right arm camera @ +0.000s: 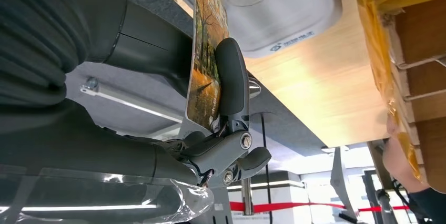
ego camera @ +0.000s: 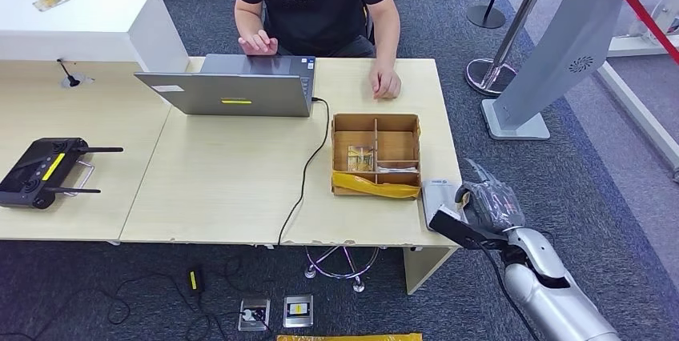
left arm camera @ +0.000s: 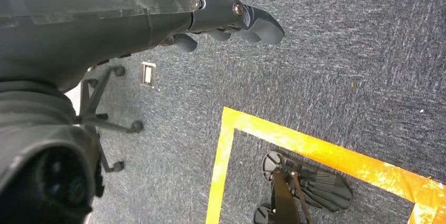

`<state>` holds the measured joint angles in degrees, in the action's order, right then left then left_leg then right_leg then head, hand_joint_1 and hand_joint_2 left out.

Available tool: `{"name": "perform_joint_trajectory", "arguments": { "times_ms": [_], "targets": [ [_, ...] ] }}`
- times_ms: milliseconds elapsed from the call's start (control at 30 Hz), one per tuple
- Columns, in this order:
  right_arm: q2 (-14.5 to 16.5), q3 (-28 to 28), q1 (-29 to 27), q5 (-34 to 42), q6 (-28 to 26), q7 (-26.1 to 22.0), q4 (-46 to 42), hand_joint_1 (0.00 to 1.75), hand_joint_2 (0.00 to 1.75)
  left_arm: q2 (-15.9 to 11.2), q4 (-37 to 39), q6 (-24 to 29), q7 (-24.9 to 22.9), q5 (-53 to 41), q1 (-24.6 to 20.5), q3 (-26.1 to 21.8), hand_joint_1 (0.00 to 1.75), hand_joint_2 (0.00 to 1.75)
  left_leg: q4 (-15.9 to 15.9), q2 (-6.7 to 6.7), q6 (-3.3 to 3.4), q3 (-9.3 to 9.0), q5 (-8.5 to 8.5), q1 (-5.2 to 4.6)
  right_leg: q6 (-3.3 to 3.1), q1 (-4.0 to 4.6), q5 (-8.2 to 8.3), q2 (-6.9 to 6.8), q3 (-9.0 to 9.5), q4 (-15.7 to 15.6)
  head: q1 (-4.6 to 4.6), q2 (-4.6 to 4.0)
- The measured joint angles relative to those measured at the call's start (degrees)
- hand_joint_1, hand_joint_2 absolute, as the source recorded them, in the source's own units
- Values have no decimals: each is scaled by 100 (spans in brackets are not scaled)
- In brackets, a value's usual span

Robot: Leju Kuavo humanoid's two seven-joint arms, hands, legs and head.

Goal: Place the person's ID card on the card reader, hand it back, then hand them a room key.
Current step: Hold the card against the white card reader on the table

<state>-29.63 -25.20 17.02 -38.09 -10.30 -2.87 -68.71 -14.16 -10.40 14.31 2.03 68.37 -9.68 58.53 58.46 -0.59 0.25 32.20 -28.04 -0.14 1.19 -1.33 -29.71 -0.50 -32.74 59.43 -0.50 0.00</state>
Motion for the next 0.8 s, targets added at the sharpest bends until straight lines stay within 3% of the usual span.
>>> {"name": "perform_joint_trajectory", "arguments": {
  "times_ms": [500, 800],
  "targets": [
    [-186, -70, 75, 636, -414, -351, 649, 175, 175, -29, 0, -17, 1, -31, -1, 7, 0, 0, 0, 10, 0, -6, 0, 0, -2, 0, 3, 9, 4, -1, 1, 0],
    [-188, -131, 326, 715, -322, -203, 738, 175, 175, -33, 0, -50, 1, -37, -4, 9, 0, 0, 0, 11, 0, -5, 1, 0, -2, 0, 7, 10, 5, 0, 1, 0]
  ]
}}
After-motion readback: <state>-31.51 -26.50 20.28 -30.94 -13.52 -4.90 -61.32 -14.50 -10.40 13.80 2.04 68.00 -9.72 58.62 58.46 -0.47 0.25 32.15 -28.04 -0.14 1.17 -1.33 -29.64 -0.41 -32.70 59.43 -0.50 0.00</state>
